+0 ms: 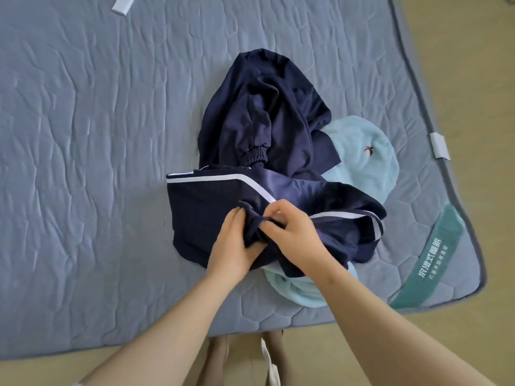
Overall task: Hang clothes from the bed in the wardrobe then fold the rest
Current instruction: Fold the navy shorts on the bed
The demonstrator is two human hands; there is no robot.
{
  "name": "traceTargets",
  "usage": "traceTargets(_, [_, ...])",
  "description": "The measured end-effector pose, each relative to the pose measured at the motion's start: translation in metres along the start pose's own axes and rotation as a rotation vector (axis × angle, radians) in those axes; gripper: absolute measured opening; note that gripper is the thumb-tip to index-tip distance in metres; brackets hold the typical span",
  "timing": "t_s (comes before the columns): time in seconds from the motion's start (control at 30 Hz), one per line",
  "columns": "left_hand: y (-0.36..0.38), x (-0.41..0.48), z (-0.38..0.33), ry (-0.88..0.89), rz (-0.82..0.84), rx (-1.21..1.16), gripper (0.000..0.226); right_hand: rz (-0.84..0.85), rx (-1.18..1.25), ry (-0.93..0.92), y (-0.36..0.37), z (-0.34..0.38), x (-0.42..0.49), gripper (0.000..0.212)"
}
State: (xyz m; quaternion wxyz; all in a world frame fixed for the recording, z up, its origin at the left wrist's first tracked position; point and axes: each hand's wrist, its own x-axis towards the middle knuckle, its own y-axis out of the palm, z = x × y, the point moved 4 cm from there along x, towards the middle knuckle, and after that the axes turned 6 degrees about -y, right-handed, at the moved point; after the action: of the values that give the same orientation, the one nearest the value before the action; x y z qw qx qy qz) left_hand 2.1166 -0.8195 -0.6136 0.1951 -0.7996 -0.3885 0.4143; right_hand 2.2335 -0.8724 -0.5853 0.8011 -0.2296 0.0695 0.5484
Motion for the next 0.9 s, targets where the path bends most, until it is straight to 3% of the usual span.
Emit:
traceTargets(0.07, [-0.022, 0.009, 0.012, -0.26, -0.231, -0.27, 0.022, -0.029, 0.06, -0.028, 0.004, 0.008, 0.006, 0.022])
traceTargets(0.13, [-0.04, 0.017, 0.03, -0.497, -0.356, -0.557, 0.021, -0.241, -0.086, 0.012, -0.013, -0.002, 0.009, 0.015])
traceTargets(0.2, [-0.055, 0.023, 0.042, -0.62, -0.443, -0.775, 0.022, -0.414, -0.463, 0.174, -0.037, -0.019, 0.006, 0.032])
traceTargets(0.3, [-0.065, 0.027, 0.056, -0.757, -0.565, -0.834, 0.03, -0.358, -0.66, 0.446, -0.054, -0.051, -0.008, 0.048])
traceTargets(0.4, [-0.058, 0.024, 0.046, -0.636, -0.55, -0.577, 0.044, -0.214, -0.609, 0.551, -0.045, -0.065, -0.015, 0.011])
traceTargets(0.47, [-0.047, 0.013, 0.028, -0.397, -0.478, -0.189, 0.069, -0.245, -0.429, 0.49, -0.031, -0.06, -0.015, 0.029])
traceTargets(0.53, [-0.03, -0.001, 0.008, -0.092, -0.371, 0.027, 0.086, -0.259, -0.231, 0.382, -0.012, -0.046, -0.013, 0.034])
traceTargets(0.6, [-0.008, -0.011, -0.002, 0.043, -0.079, 0.106, 0.097, -0.198, -0.061, 0.277, 0.009, -0.026, -0.009, 0.035])
traceTargets(0.67, [0.006, -0.013, 0.004, -0.043, 0.23, 0.041, 0.093, -0.131, 0.188, 0.223, 0.024, -0.007, -0.003, 0.033])
traceTargets(0.7, [0.006, -0.012, 0.009, -0.103, 0.3, -0.039, 0.075, -0.09, 0.278, 0.192, 0.029, 0.001, 0.001, 0.034])
traceTargets(0.77, [-0.01, -0.009, 0.015, -0.174, 0.209, -0.142, 0.018, -0.024, 0.359, 0.124, 0.032, 0.015, 0.004, 0.044])
traceTargets(0.8, [-0.022, -0.006, 0.019, -0.226, 0.117, -0.214, 0.01, -0.028, 0.369, 0.113, 0.031, 0.017, 0.004, 0.046])
traceTargets(0.9, [-0.055, 0.005, 0.038, -0.447, -0.106, -0.686, 0.02, -0.142, 0.256, 0.238, 0.018, 0.008, -0.001, 0.028])
